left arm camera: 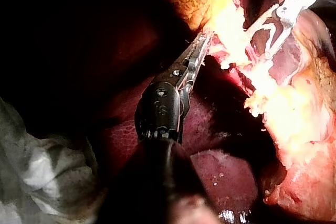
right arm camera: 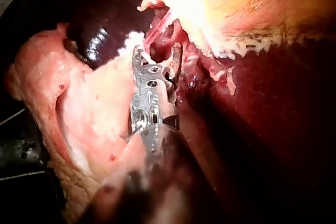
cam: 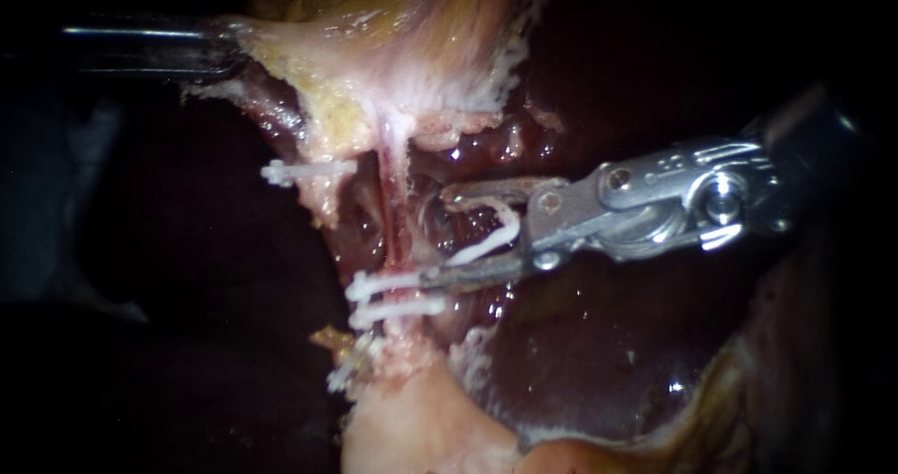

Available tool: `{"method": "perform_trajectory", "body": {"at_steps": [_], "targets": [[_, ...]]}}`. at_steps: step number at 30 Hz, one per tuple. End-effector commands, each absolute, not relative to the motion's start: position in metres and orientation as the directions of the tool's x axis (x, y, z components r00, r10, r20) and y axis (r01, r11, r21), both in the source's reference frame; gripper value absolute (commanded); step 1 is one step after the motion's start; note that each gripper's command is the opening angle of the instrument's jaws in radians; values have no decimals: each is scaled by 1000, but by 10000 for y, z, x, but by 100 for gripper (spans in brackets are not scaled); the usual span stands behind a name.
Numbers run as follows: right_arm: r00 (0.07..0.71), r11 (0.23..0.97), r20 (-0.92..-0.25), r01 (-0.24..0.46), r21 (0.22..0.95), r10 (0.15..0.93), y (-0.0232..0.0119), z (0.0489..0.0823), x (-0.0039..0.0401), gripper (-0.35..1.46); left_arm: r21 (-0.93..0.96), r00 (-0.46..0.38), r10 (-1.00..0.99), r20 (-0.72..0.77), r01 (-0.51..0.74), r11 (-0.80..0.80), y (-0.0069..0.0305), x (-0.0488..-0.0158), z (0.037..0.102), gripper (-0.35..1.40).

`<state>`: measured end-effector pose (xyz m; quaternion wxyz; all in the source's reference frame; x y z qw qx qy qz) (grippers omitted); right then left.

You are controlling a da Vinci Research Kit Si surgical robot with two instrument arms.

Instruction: Clipping third clip right tube

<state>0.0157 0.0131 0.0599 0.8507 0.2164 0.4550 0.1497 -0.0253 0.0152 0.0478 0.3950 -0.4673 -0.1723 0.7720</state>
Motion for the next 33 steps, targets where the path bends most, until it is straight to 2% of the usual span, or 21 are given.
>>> {"method": "perform_trajectory", "body": {"at_steps": [1,9,24,33], "targets": [[538,859,-709,-58,509,456,132,601,159,50,-635,-251,771,-585,-449,-629,152,-253,478,-35],[512,842,-709,-56,536,485,138,615,175,50,-635,-251,771,-586,-449,-629,152,-253,479,-35],[338,726,-685,7,688,646,148,623,198,50,-635,-251,771,-586,-448,-629,152,-253,479,-35],[313,707,-678,30,707,665,148,623,200,50,-635,-252,770,-586,-448,-629,152,-253,479,-35]]}}
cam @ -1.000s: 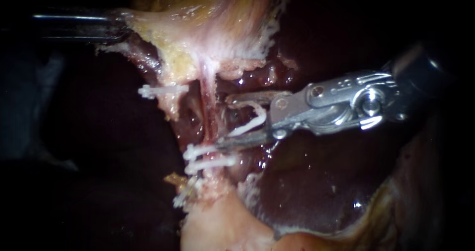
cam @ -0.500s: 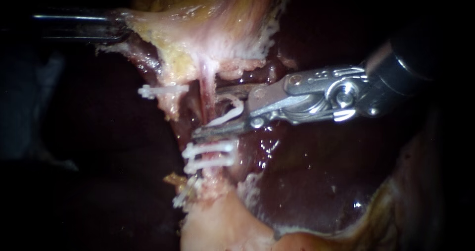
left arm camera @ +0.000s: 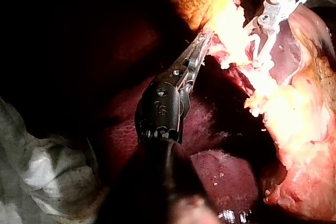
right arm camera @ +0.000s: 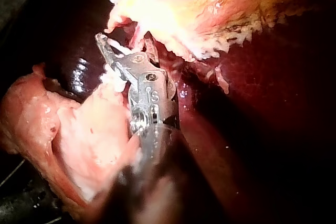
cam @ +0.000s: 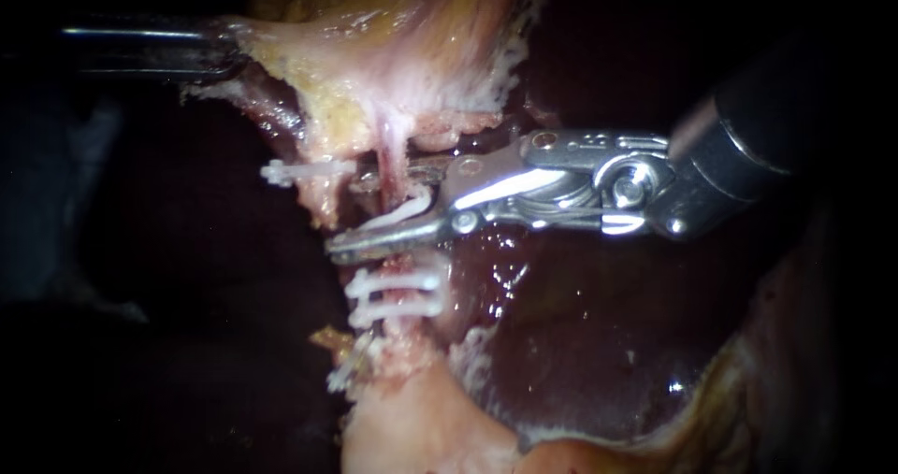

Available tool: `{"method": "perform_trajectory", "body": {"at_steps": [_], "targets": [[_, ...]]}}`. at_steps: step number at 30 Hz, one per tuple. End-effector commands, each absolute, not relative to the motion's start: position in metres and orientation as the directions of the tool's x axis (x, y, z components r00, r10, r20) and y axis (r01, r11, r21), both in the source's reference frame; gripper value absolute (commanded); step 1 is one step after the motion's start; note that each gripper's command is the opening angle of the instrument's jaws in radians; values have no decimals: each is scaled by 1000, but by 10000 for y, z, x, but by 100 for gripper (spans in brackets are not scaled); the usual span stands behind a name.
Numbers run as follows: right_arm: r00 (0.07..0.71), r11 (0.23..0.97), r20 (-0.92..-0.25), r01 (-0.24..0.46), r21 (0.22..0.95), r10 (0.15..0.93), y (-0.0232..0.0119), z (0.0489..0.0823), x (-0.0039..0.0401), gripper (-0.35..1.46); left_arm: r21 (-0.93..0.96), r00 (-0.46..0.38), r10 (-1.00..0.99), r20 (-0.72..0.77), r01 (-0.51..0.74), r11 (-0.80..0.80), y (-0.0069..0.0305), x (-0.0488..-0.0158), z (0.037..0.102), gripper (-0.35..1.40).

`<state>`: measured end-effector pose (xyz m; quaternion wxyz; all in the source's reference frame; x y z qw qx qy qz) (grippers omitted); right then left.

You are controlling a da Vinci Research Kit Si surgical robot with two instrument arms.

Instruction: Clipping third clip right tube

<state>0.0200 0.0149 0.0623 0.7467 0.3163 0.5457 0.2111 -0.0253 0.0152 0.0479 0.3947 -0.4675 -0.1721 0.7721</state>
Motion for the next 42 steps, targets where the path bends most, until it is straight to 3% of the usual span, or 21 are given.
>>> {"method": "perform_trajectory", "body": {"at_steps": [1,13,18,24,38,42], "targets": [[310,706,-679,34,707,665,148,623,199,50,-635,-252,770,-586,-448,-629,152,-253,479,-35],[176,618,-654,220,755,736,147,577,197,48,-635,-252,770,-586,-448,-629,152,-252,480,-35],[155,601,-644,249,760,749,151,554,198,45,-635,-252,770,-586,-448,-629,152,-252,480,-35],[155,597,-638,243,765,755,153,553,196,42,-635,-252,770,-586,-448,-629,152,-252,480,-35],[161,567,-606,233,790,779,157,559,184,-4,-635,-252,770,-586,-448,-630,153,-252,481,-35],[165,536,-573,222,815,803,157,561,181,-35,-635,-252,770,-586,-448,-630,152,-252,481,-35]]}}
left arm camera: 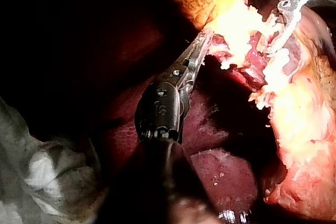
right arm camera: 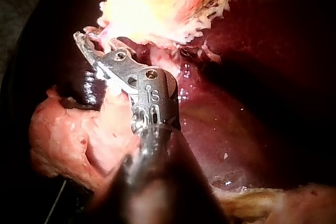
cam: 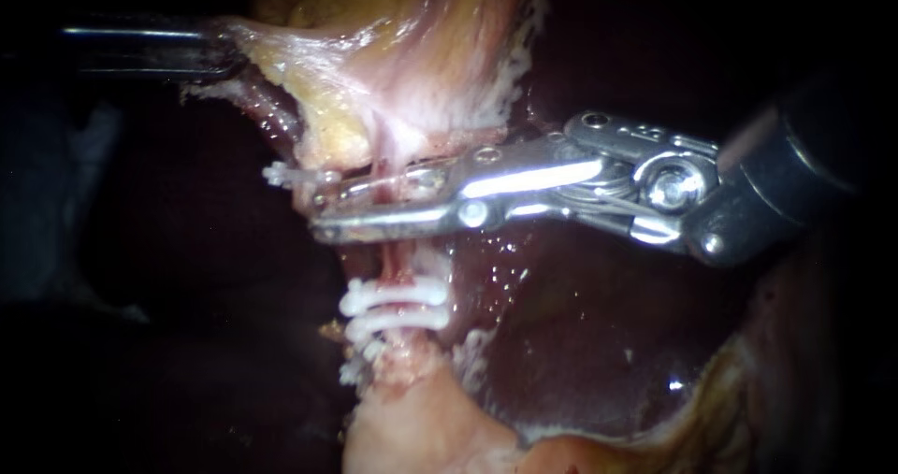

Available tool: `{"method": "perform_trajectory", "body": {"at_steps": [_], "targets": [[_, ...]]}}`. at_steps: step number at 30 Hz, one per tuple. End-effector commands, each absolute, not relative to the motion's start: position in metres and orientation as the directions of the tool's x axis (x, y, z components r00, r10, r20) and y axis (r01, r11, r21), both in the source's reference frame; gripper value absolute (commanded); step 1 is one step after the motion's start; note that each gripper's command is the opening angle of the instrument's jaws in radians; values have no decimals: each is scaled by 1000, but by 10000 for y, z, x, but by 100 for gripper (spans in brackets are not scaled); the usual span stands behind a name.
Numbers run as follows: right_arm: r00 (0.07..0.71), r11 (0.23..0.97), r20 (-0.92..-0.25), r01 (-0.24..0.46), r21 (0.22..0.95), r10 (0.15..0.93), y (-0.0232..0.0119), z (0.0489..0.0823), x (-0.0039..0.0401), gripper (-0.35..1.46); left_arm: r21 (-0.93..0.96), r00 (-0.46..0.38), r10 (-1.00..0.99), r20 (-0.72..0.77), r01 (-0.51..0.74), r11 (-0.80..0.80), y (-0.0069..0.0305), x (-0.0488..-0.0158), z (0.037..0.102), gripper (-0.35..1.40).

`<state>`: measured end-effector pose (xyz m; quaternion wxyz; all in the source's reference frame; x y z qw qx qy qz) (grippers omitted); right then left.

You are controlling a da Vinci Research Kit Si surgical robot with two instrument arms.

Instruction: Clipping third clip right tube

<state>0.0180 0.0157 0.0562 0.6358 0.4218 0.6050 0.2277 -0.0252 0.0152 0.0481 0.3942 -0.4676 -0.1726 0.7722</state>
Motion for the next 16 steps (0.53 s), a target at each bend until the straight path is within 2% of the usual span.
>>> {"method": "perform_trajectory", "body": {"at_steps": [1,16], "targets": [[169,517,-554,219,828,815,157,562,181,-35,-635,-252,770,-586,-448,-630,152,-252,481,-35],[183,516,-551,206,831,814,152,578,178,-35,-635,-252,770,-586,-448,-630,153,-252,483,-35]]}}
